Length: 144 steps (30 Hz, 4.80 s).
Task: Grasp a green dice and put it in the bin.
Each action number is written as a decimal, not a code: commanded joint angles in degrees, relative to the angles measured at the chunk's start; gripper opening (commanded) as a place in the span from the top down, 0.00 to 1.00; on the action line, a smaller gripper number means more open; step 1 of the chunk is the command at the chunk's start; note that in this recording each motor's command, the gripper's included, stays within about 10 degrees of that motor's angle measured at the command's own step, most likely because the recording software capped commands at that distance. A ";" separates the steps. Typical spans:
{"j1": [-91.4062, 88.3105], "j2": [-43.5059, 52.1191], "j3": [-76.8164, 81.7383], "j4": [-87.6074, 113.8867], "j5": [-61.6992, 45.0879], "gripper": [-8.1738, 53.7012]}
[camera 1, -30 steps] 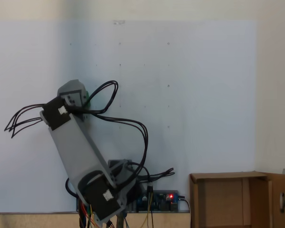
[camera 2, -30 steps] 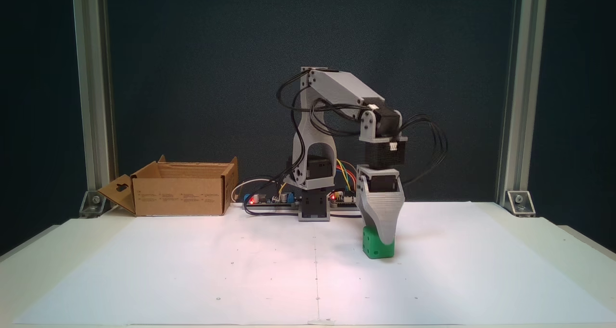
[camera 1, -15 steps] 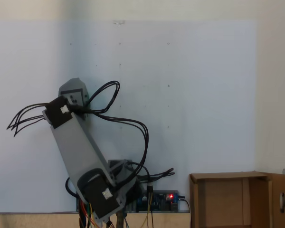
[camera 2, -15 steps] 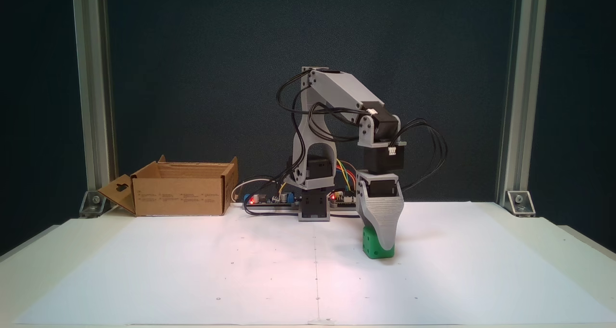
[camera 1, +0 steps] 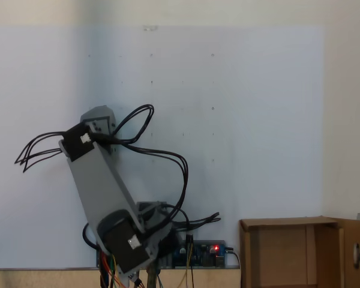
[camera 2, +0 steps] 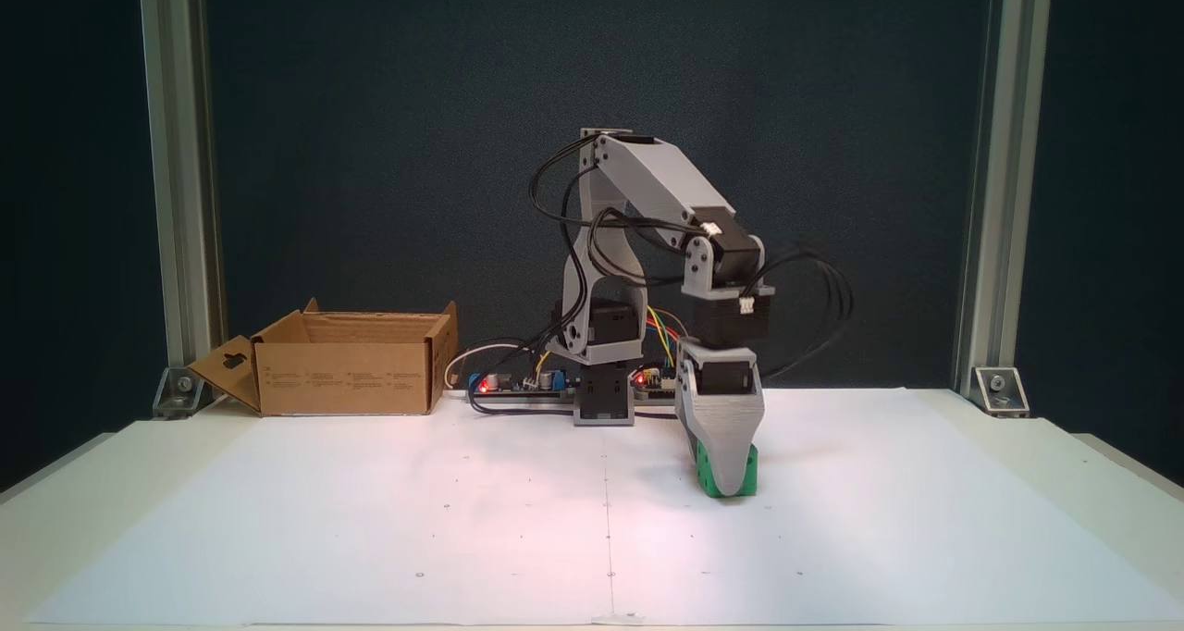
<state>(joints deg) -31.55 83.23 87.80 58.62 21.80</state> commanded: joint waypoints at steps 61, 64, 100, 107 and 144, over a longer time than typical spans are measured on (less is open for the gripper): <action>65.90 15.38 -53.53 42.71 -22.13 0.68; 79.61 15.38 -53.61 43.77 -27.60 0.68; 131.66 -5.45 -28.30 5.19 -38.85 0.68; 131.66 -4.92 -28.30 -0.70 -39.02 0.68; 132.63 1.23 -35.07 -15.29 -29.18 0.21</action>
<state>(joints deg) 101.43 81.65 55.72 47.11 -12.13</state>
